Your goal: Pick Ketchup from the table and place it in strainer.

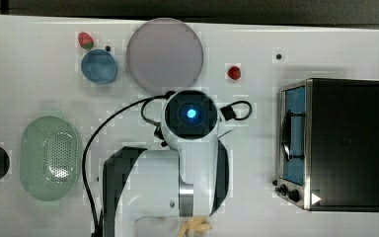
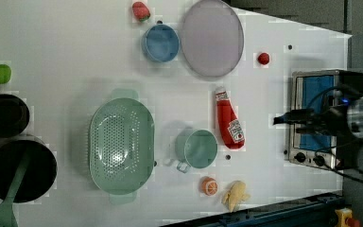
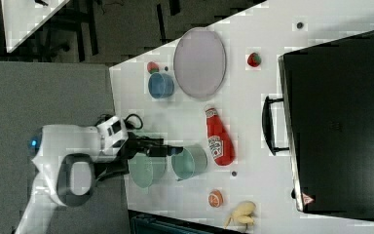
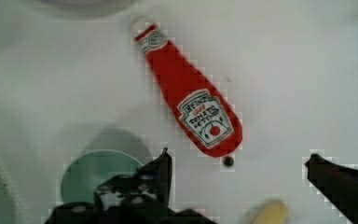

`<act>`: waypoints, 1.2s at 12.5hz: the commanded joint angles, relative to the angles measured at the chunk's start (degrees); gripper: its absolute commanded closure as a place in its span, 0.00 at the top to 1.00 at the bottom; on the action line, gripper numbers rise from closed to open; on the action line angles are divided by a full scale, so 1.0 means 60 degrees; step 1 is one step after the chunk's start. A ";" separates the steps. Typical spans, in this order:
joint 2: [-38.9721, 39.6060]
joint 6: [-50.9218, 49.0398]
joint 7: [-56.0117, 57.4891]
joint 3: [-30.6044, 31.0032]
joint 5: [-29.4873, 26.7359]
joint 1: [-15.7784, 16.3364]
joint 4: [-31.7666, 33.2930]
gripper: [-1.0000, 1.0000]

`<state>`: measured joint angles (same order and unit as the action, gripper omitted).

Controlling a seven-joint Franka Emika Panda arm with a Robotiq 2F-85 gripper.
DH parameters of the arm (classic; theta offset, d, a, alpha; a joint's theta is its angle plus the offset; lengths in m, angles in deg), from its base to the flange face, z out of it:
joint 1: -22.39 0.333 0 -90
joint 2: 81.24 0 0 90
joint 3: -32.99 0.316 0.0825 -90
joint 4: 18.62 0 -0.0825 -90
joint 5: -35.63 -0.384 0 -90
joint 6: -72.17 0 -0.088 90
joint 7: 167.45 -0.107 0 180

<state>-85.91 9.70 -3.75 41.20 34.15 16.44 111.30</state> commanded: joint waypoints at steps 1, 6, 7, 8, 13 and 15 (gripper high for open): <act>0.0052 0.1250 0.3314 0.0180 -0.0015 -0.0060 0.0640 1.00; 0.1390 0.3328 0.4154 0.0179 -0.0002 -0.0063 0.1467 1.00; 0.1700 0.3514 0.4157 0.0176 -0.0002 -0.0064 0.1470 1.00; 0.1997 0.3679 0.4154 0.0173 -0.0002 -0.0064 0.1471 1.00; 0.3216 0.4786 0.4138 0.0089 -0.0001 -0.0070 0.1467 1.00; 0.3625 0.5158 0.4138 0.0072 -0.0001 -0.0070 0.1467 1.00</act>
<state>-62.90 39.97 18.80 41.40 34.47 16.41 120.59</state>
